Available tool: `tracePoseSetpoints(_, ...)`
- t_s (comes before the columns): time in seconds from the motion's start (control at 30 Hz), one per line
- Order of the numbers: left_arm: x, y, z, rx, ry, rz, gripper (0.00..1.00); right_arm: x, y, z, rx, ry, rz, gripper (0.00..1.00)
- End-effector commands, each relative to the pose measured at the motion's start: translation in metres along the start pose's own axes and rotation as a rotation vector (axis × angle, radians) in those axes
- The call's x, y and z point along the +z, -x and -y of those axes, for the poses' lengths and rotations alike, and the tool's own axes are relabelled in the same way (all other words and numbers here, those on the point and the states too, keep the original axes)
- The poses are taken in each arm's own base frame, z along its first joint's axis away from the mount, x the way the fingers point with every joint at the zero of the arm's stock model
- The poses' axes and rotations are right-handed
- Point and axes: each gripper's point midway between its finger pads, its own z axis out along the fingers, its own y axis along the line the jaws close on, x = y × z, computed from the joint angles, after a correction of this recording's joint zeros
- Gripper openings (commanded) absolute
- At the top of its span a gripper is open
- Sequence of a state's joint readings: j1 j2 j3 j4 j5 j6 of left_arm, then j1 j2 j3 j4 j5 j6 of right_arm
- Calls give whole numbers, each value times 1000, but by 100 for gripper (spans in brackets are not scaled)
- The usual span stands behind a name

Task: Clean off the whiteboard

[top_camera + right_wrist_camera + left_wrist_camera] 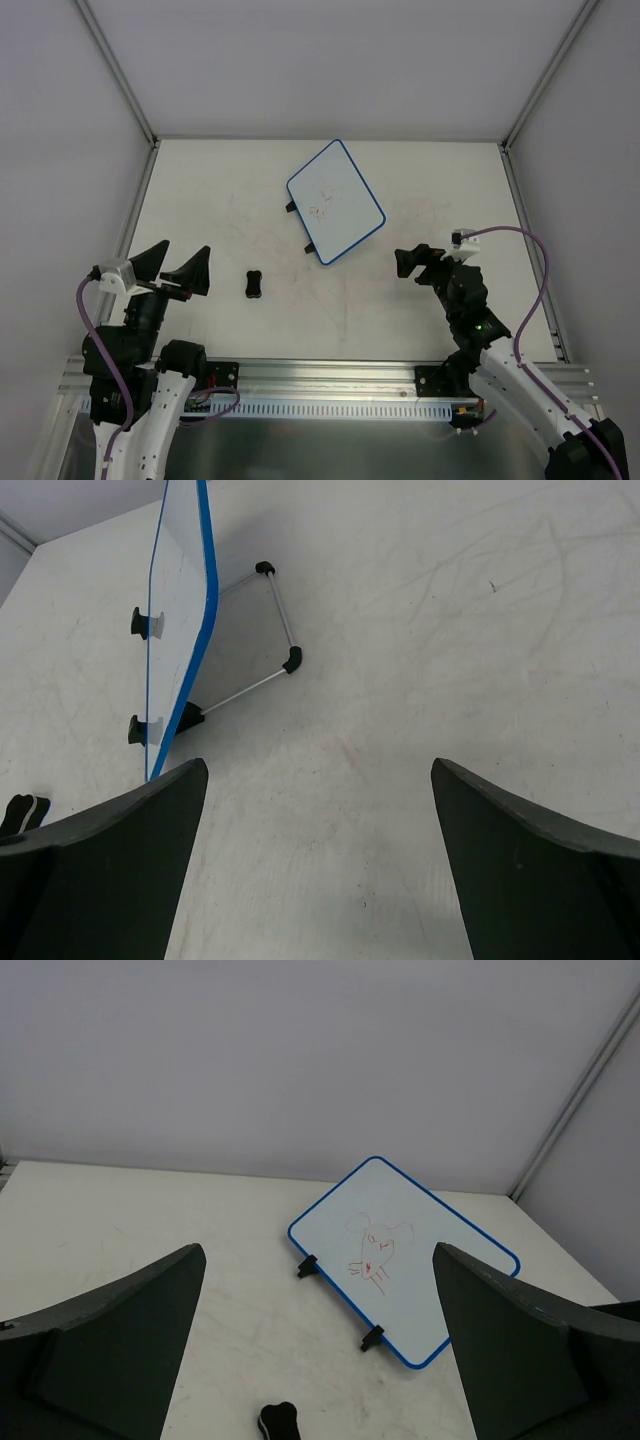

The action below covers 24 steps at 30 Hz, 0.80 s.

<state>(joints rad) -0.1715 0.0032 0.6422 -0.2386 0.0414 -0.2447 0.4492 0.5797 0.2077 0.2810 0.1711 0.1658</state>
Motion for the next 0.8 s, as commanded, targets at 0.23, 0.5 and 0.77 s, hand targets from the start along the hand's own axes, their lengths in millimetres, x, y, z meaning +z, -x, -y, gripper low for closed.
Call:
tracePoseSetpoints(0.23,-11,25,-31,-171,216,133,99,1,34,-12,0,26,93,99)
tracePoseSetpoints(0.5,2,-4,5,-15,-18,-48,99,2,31,-14,-7,33,77,99)
tracePoseSetpoints(0.77,32,-53,-8,-36,83,-439,99,2,32,-13,-11,27,73,99)
